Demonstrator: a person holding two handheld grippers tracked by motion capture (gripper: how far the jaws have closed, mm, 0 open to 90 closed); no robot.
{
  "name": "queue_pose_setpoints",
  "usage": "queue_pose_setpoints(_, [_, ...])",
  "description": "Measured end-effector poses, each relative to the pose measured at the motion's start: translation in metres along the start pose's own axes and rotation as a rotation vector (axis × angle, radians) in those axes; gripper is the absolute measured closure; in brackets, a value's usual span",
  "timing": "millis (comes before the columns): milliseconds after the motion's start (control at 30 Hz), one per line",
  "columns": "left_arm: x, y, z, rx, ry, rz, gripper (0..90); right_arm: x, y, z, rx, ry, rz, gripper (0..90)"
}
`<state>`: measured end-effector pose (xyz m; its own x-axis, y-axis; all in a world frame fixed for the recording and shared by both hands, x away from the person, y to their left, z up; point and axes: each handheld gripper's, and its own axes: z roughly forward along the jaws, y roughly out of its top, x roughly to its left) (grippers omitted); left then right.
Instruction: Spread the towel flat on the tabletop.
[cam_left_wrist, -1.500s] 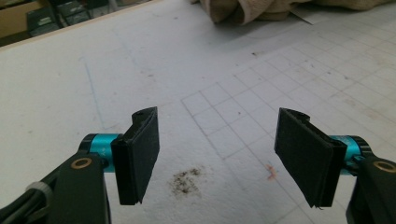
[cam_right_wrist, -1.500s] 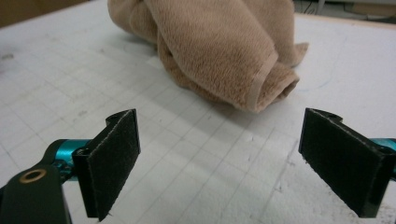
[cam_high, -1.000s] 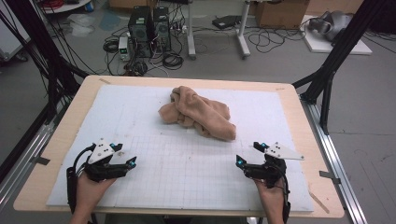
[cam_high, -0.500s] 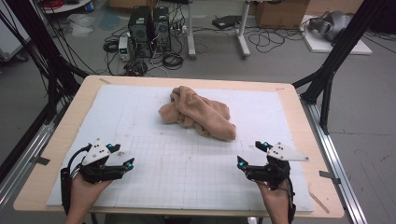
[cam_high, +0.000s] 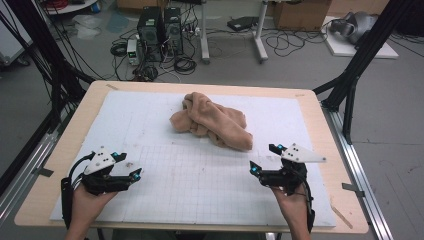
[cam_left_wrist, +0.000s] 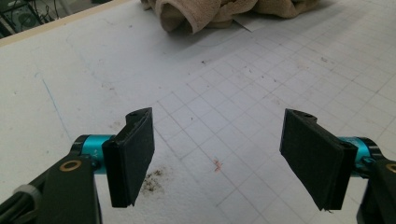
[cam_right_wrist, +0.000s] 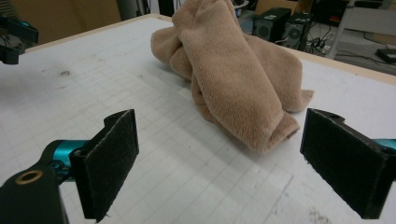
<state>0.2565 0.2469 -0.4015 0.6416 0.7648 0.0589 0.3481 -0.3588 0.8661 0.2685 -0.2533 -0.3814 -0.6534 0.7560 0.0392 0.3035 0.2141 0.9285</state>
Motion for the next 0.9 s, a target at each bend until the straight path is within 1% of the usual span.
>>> queue_pose_setpoints(67, [0.0, 0.002, 0.0, 0.003, -0.002, 0.005, 26.6, -0.003, 0.007, 0.005, 0.009, 0.008, -0.004, 10.5])
queue_pose_setpoints(167, [0.001, 0.003, 0.0, -0.002, 0.0, 0.006, 26.5, -0.009, 0.018, 0.013, 0.018, 0.007, -0.014, 10.5])
queue_pose_setpoints(233, [0.001, 0.004, -0.001, 0.0, 0.0, 0.009, 26.5, -0.013, 0.026, 0.018, 0.021, 0.007, -0.015, 10.5])
queue_pose_setpoints(267, [0.002, 0.004, -0.001, 0.0, -0.002, 0.011, 26.5, -0.015, 0.029, 0.021, 0.022, 0.011, -0.008, 10.5])
queue_pose_setpoints(400, [0.002, 0.005, 0.0, -0.003, -0.001, 0.006, 26.5, -0.021, 0.044, 0.032, 0.019, 0.009, -0.026, 10.5])
queue_pose_setpoints(433, [0.002, 0.005, 0.0, -0.001, -0.005, 0.006, 26.5, -0.023, 0.05, 0.038, 0.023, 0.007, -0.024, 10.5])
queue_pose_setpoints(467, [0.003, 0.005, 0.0, -0.002, -0.004, 0.008, 26.5, -0.023, 0.05, 0.038, 0.023, 0.007, -0.024, 10.5])
queue_pose_setpoints(600, [0.002, 0.006, 0.001, -0.003, -0.005, 0.007, 26.6, -0.027, 0.061, 0.048, 0.03, 0.007, -0.027, 10.5])
queue_pose_setpoints(767, [0.003, 0.008, 0.001, -0.005, -0.009, 0.009, 26.5, -0.032, 0.07, 0.061, 0.053, 0.005, -0.032, 10.5])
queue_pose_setpoints(833, [0.002, 0.009, 0.001, -0.007, -0.011, 0.01, 26.5, -0.034, 0.073, 0.067, 0.051, 0.005, -0.032, 10.5])
queue_pose_setpoints(900, [0.002, 0.011, 0.002, -0.009, -0.013, 0.011, 26.5, -0.036, 0.076, 0.076, 0.069, 0.009, -0.028, 10.5])
